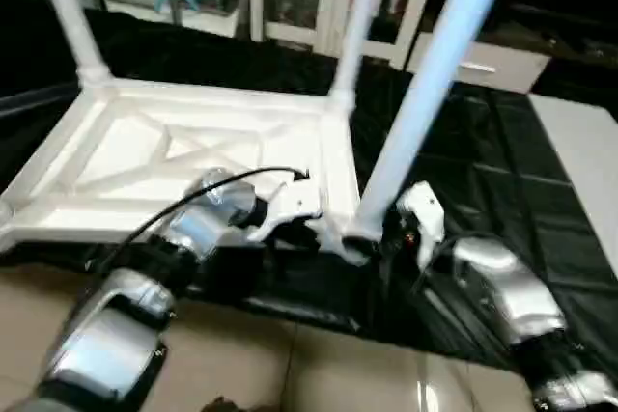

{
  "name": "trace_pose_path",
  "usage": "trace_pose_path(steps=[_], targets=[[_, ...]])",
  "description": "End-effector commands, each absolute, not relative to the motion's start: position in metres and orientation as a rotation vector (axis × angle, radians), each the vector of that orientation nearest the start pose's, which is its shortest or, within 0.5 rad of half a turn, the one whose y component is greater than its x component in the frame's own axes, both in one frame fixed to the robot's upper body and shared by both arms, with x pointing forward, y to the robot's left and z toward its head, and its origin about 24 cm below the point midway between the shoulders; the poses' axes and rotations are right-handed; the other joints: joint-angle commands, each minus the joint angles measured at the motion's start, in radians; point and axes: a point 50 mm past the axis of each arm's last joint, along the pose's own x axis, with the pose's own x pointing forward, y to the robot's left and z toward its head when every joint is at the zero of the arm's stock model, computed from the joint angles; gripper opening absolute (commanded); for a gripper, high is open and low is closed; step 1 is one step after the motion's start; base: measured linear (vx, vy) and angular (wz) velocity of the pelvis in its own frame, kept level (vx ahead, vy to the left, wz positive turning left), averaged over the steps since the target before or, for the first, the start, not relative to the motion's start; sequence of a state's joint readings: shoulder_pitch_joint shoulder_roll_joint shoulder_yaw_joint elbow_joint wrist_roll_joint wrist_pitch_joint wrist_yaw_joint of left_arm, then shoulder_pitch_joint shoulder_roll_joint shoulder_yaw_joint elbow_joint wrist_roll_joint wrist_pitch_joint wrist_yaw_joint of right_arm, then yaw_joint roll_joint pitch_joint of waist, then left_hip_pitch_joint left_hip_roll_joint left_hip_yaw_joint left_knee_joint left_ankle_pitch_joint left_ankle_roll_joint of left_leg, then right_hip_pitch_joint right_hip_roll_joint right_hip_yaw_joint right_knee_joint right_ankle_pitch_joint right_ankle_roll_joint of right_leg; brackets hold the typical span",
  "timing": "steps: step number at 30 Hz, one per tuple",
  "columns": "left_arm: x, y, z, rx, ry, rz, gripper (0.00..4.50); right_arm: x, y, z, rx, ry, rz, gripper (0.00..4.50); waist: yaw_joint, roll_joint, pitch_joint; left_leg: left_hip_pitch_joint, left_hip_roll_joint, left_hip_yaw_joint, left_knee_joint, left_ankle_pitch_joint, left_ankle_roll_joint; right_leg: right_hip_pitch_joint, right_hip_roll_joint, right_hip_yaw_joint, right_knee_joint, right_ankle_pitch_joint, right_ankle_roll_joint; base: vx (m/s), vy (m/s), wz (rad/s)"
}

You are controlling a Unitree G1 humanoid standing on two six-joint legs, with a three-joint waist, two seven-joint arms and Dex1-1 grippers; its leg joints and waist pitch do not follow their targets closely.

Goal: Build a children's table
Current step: Rotate leg to tighten

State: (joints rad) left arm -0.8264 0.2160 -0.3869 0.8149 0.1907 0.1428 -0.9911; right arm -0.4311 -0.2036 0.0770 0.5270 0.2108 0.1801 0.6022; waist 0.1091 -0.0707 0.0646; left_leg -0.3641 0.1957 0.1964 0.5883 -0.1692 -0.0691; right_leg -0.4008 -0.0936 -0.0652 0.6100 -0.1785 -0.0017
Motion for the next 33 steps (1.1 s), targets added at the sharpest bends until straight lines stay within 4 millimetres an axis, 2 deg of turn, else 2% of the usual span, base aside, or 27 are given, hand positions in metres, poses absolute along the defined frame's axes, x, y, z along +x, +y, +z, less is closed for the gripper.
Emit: trace_pose_path(steps=[1,2,3,4,5,6,8,11,12,17,18,19,20,21,22,23,24,26,27,28,29,30,33], targets=[[0.355,0.062,0.064,0.534,0.445,-1.095,0.0,0.323,-0.14,0.015,0.065,0.365,0.488,2.72,-0.011,0.011,-0.063,0.021,0.037,-0.033,-0.083,-0.42,-0.065,0.022,-0.068,0.036,-0.097,-0.485,-0.151,-0.054,0.018,-0.05],[0.359,0.058,0.063,0.488,0.45,-1.006,0.0,0.326,-0.135,0.011,0.092,0.373,0.41,2.72,-0.014,0.008,-0.064,0.02,0.036,-0.038,-0.084,-0.428,-0.062,0.026,-0.07,0.031,-0.104,-0.511,-0.134,0.0,0.0,0.0],[0.359,0.058,0.063,0.488,0.45,-1.006,0.0,0.326,-0.135,0.011,0.092,0.373,0.41,2.72,-0.02,0.01,-0.063,0.02,0.036,-0.037,-0.084,-0.424,-0.046,0.024,-0.069,0.033,-0.108,-0.488,-0.135,0.0,0.0,0.0],[0.364,0.055,0.063,0.448,0.455,-0.895,0.0,0.331,-0.129,0.009,0.113,0.381,0.322,2.72,-0.021,0.011,-0.065,0.018,0.035,-0.036,-0.083,-0.417,-0.039,0.025,-0.068,0.034,-0.107,-0.469,-0.137,0.0,0.0,0.0],[0.366,0.052,0.062,0.433,0.457,-0.833,0.0,0.334,-0.124,0.008,0.129,0.385,0.25,2.72,-0.026,0.011,-0.065,0.015,0.035,-0.033,-0.083,-0.41,-0.038,0.025,-0.066,0.036,-0.102,-0.444,-0.146,0.0,0.0,0.0],[0.371,0.046,0.061,0.408,0.436,-0.701,0.0,0.342,-0.109,0.008,0.179,0.396,0.101,2.72,-0.03,0.013,-0.069,0.017,0.035,-0.033,-0.083,-0.394,-0.045,0.02,-0.064,0.036,-0.097,-0.393,-0.161,0.0,0.0,0.0],[0.371,0.045,0.061,0.407,0.429,-0.691,0.0,0.344,-0.104,0.01,0.181,0.385,0.091,2.72,-0.03,0.007,-0.069,0.02,0.029,-0.029,-0.08,-0.401,-0.035,0.021,-0.062,0.034,-0.104,-0.408,-0.151,0.0,0.0,0.0],[0.371,0.042,0.061,0.411,0.42,-0.69,0.0,0.347,-0.098,0.013,0.189,0.365,0.096,2.72,-0.025,0.009,-0.069,0.015,0.031,-0.026,-0.081,-0.366,-0.011,0.024,-0.061,0.038,-0.1,-0.352,-0.148,0.0,0.0,0.0],[0.371,0.042,0.06,0.429,0.42,-0.714,0.0,0.349,-0.091,0.018,0.196,0.336,0.141,2.72,-0.023,0.006,-0.071,0.01,0.032,-0.024,-0.082,-0.335,0.001,0.029,-0.059,0.038,-0.093,-0.304,-0.153,0.0,0.0,0.0],[0.368,0.046,0.055,0.465,0.448,-0.767,0.0,0.352,-0.089,0.029,0.226,0.251,0.241,2.72,-0.018,0.005,-0.074,0.007,0.031,-0.019,-0.078,-0.276,0.027,0.036,-0.06,0.041,-0.084,-0.228,-0.18,0.0,0.0,0.0],[0.368,0.046,0.055,0.465,0.448,-0.767,0.0,0.352,-0.089,0.029,0.226,0.251,0.241,3.28,-0.017,0.005,-0.074,0.005,0.032,-0.019,-0.078,-0.26,0.032,0.038,-0.06,0.04,-0.082,-0.214,-0.185,0.0,0.0,0.0],[0.368,0.047,0.053,0.474,0.457,-0.779,0.0,0.352,-0.091,0.031,0.234,0.226,0.261,3.28,-0.017,0.005,-0.074,0.005,0.032,-0.019,-0.078,-0.26,0.032,0.038,-0.06,0.04,-0.082,-0.214,-0.185,0.0,0.0,0.0],[0.366,0.048,0.051,0.477,0.469,-0.808,0.0,0.353,-0.095,0.036,0.231,0.186,0.291,3.42,-0.015,0.005,-0.074,0.006,0.032,-0.018,-0.078,-0.264,0.037,0.038,-0.061,0.039,-0.083,-0.217,-0.188,0.0,0.0,0.0],[0.364,0.048,0.052,0.489,0.448,-0.874,0.0,0.352,-0.102,0.041,0.222,0.15,0.335,3.48,-0.017,0.006,-0.072,0.002,0.033,-0.021,-0.081,-0.275,0.04,0.04,-0.061,0.039,-0.084,-0.23,-0.186,0.0,0.0,0.0],[0.364,0.048,0.052,0.489,0.448,-0.874,0.0,0.352,-0.102,0.041,0.222,0.15,0.335,3.59,-0.018,0.003,-0.071,-0.002,0.032,-0.022,-0.083,-0.271,0.045,0.045,-0.061,0.039,-0.087,-0.236,-0.177,0.0,0.0,0.0],[0.362,0.048,0.054,0.481,0.427,-0.943,0.0,0.349,-0.109,0.045,0.193,0.134,0.413,3.7,-0.019,0.004,-0.072,-0.003,0.033,-0.023,-0.082,-0.265,0.043,0.045,-0.062,0.038,-0.083,-0.236,-0.176,0.0,0.0,0.0],[0.36,0.048,0.055,0.484,0.408,-0.994,0.0,0.347,-0.115,0.046,0.163,0.135,0.451,3.78,-0.017,0.01,-0.072,0.005,0.035,-0.021,-0.08,-0.268,0.048,0.04,-0.061,0.041,-0.086,-0.232,-0.183,0.0,0.0,0.0],[0.357,0.05,0.057,0.494,0.388,-1.074,0.0,0.344,-0.124,0.047,0.111,0.146,0.492,3.78,-0.011,0.006,-0.07,0.006,0.034,-0.02,-0.08,-0.263,0.053,0.043,-0.06,0.04,-0.089,-0.24,-0.189,0.0,0.0,0.0],[0.35,0.057,0.057,0.534,0.392,-1.229,0.0,0.337,-0.142,0.049,0.059,0.16,0.592,3.78,-0.008,0.011,-0.069,0.008,0.037,-0.02,-0.082,-0.266,0.057,0.043,-0.062,0.041,-0.091,-0.25,-0.191,0.0,0.0,0.0],[0.35,0.057,0.057,0.534,0.392,-1.229,0.0,0.337,-0.142,0.049,0.059,0.16,0.592,3.78,-0.004,0.009,-0.069,0.008,0.038,-0.019,-0.081,-0.264,0.058,0.043,-0.063,0.043,-0.09,-0.256,-0.192,0.0,0.0,0.0],[0.346,0.061,0.056,0.535,0.423,-1.289,0.0,0.331,-0.147,0.052,0.045,0.166,0.669,3.78,-0.004,0.009,-0.069,0.008,0.038,-0.019,-0.081,-0.264,0.058,0.043,-0.063,0.043,-0.09,-0.256,-0.192,0.0,0.0,0.0],[0.34,0.067,0.057,0.554,0.452,-1.383,0.0,0.319,-0.154,0.055,0.015,0.178,0.817,3.78,0.003,0.011,-0.068,0.011,0.042,-0.017,-0.082,-0.259,0.062,0.043,-0.063,0.044,-0.087,-0.237,-0.205,0.0,0.0,0.0],[0.331,0.078,0.056,0.605,0.496,-1.507,0.0,0.3,-0.161,0.055,-0.04,0.223,0.983,3.78,0.016,0.014,-0.072,0.012,0.046,-0.017,-0.081,-0.229,0.069,0.043,-0.06,0.042,-0.075,-0.148,-0.231,0.0,0.0,0.0]])
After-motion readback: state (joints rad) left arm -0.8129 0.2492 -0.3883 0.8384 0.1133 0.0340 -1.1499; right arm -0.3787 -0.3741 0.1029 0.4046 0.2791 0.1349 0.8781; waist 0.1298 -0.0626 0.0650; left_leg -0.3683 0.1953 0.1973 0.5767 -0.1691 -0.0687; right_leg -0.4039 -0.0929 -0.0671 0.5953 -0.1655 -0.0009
